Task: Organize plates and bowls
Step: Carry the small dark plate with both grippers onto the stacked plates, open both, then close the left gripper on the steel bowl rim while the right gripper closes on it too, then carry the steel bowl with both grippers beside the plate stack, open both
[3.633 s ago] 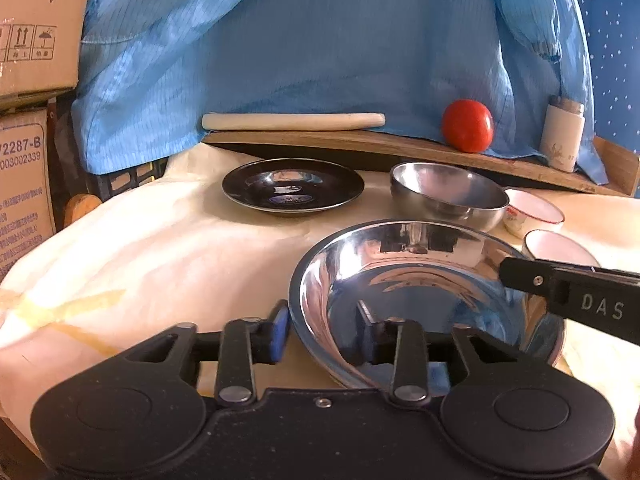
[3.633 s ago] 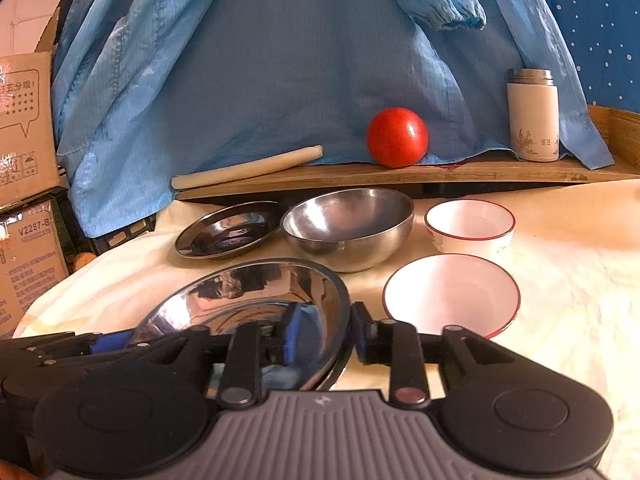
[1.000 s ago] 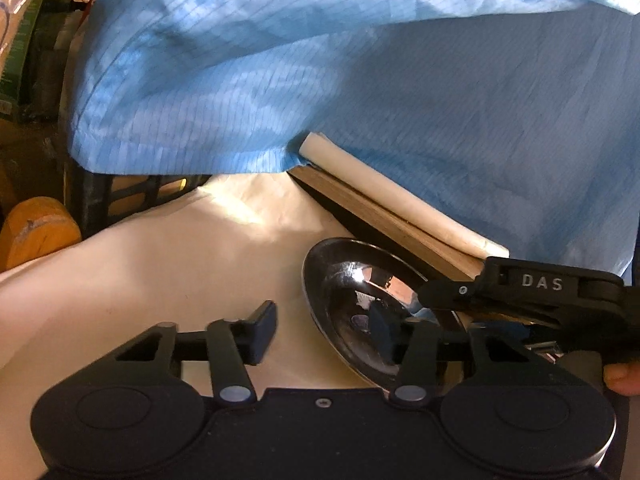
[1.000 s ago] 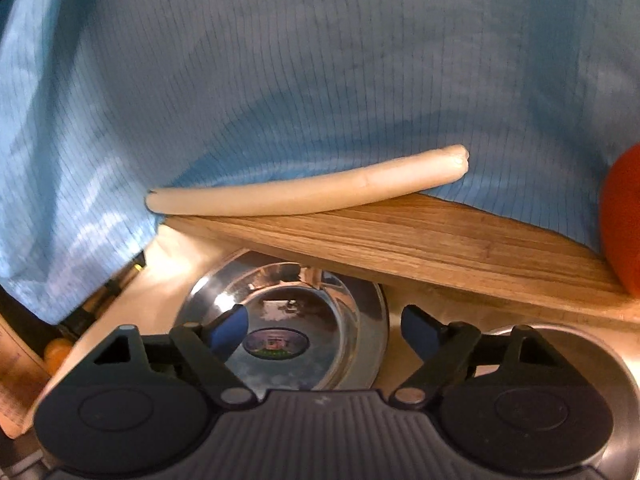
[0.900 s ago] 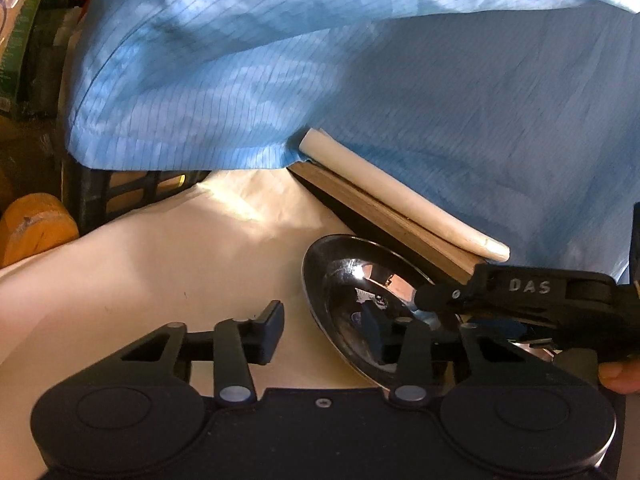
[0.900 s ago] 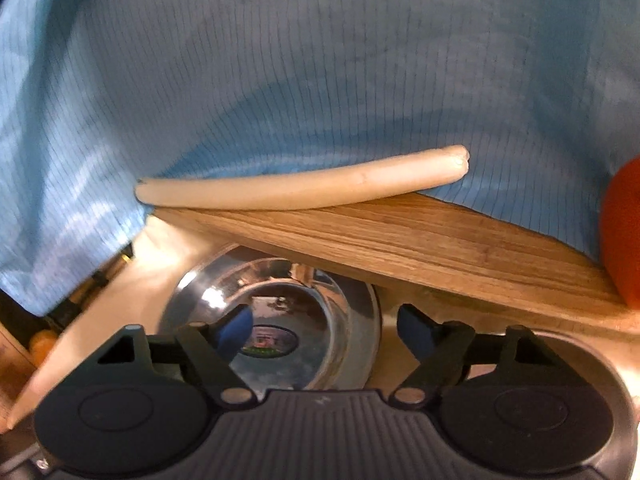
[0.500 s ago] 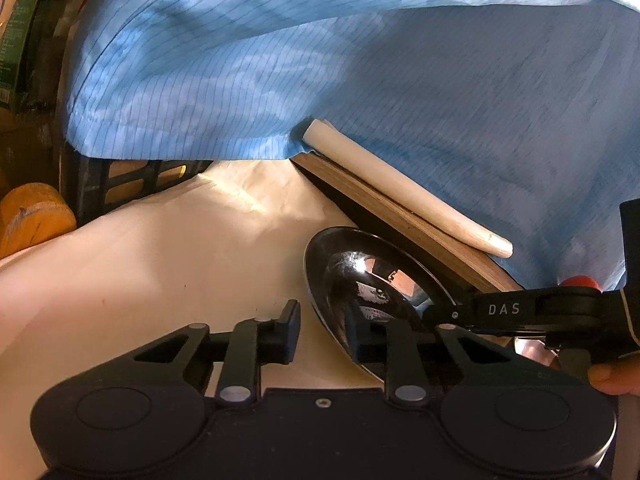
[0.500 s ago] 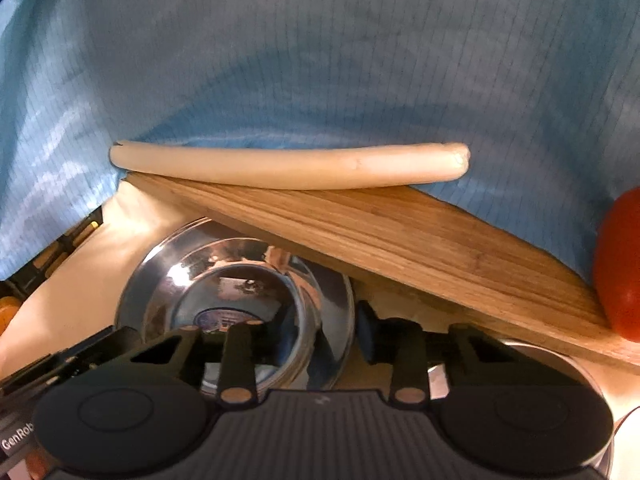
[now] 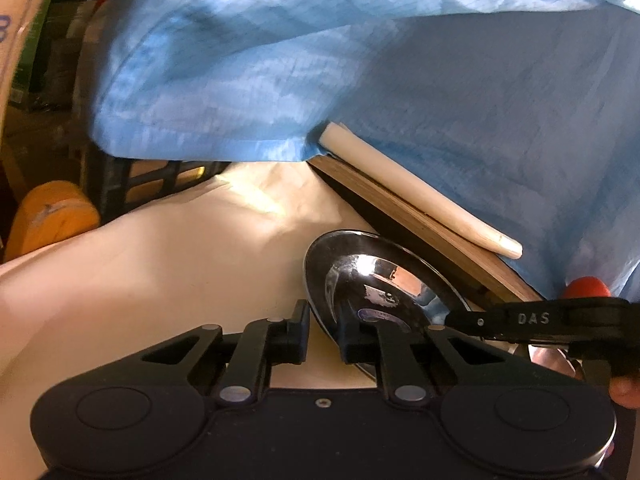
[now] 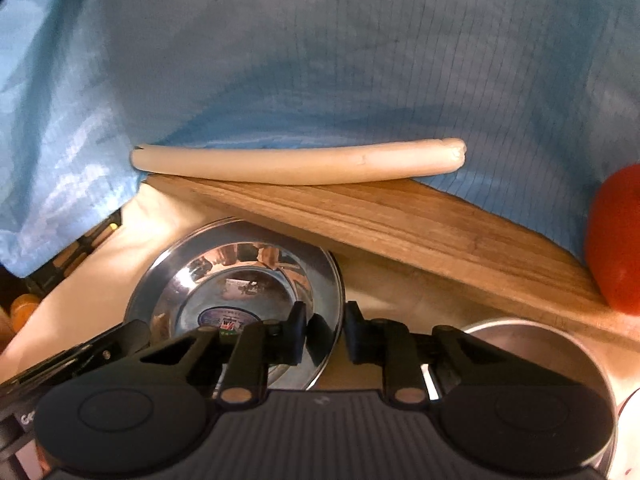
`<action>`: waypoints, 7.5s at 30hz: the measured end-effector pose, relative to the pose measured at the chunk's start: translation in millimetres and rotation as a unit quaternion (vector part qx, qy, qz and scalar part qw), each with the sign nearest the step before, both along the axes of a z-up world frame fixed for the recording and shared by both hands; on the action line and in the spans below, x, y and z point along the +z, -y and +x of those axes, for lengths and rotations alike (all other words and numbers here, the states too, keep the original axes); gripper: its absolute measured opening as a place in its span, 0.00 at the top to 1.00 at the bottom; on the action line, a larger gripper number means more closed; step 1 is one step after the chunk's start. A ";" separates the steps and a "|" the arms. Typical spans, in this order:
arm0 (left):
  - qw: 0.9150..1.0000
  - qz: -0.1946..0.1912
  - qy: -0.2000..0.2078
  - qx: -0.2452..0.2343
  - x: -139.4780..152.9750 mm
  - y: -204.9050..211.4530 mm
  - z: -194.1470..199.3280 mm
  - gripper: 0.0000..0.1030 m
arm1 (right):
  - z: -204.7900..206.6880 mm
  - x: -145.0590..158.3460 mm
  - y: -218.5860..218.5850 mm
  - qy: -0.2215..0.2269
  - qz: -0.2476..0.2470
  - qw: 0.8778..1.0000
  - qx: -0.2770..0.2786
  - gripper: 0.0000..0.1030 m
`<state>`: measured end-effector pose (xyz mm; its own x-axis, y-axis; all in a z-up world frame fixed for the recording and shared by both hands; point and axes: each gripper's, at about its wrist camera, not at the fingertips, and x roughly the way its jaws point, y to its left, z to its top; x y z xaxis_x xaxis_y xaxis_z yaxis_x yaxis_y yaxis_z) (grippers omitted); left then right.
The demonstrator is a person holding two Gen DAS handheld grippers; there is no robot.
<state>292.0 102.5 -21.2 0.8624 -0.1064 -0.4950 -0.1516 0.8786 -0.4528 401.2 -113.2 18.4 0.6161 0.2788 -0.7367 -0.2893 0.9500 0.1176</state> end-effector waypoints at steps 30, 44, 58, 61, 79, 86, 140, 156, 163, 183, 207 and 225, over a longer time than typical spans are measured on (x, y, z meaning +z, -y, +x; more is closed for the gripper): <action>0.996 0.048 0.056 -0.040 55.5 57.2 -104.0 0.83 | -147.7 47.6 51.1 0.090 0.056 0.994 -0.021 0.80; 0.993 0.075 0.050 -0.078 55.2 100.0 -139.6 0.83 | -205.7 30.6 90.6 0.105 0.058 0.991 -0.053 0.78; 0.989 0.116 0.033 -0.088 44.8 114.3 -160.1 0.81 | -240.0 9.2 91.9 0.120 0.041 0.990 -0.054 0.77; 0.988 0.125 0.028 -0.089 42.0 116.6 -161.6 0.81 | -243.1 5.0 91.9 0.119 0.036 0.991 -0.053 0.77; 0.984 0.160 0.011 -0.084 37.3 125.0 -161.5 0.80 | -247.0 -4.6 83.3 0.124 0.012 0.991 -0.045 0.75; 0.983 0.163 0.011 -0.085 37.2 125.6 -162.1 0.79 | -249.3 -6.1 79.7 0.132 -0.004 0.990 -0.041 0.74; 0.990 0.097 0.028 -0.096 68.3 116.8 -89.2 0.01 | -233.3 5.2 127.4 0.221 0.054 0.969 -0.099 0.01; 0.985 0.089 -0.050 -0.138 62.7 138.5 13.2 0.01 | -179.2 9.6 137.2 0.209 0.103 0.967 -0.103 0.01; 0.980 0.087 -0.081 -0.161 51.1 147.2 38.5 0.01 | -166.4 -1.3 140.2 0.190 0.124 0.969 -0.095 0.01; 0.975 0.062 -0.097 -0.192 38.9 157.6 67.5 0.08 | -140.1 -15.7 151.9 0.118 0.183 0.970 -0.108 0.12; 0.965 0.065 -0.091 -0.237 36.9 165.7 61.4 0.81 | -128.9 -26.2 148.4 0.105 0.151 0.974 -0.131 0.58; 0.971 0.059 -0.044 -0.228 79.5 165.0 20.4 0.82 | -164.3 1.9 155.7 0.165 0.155 0.963 -0.144 0.69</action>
<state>312.4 -62.5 58.3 0.6923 -0.4058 -0.5967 0.2320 0.9082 -0.3485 236.9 -268.9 20.3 0.8870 0.2366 -0.3966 -0.0894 0.9305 0.3552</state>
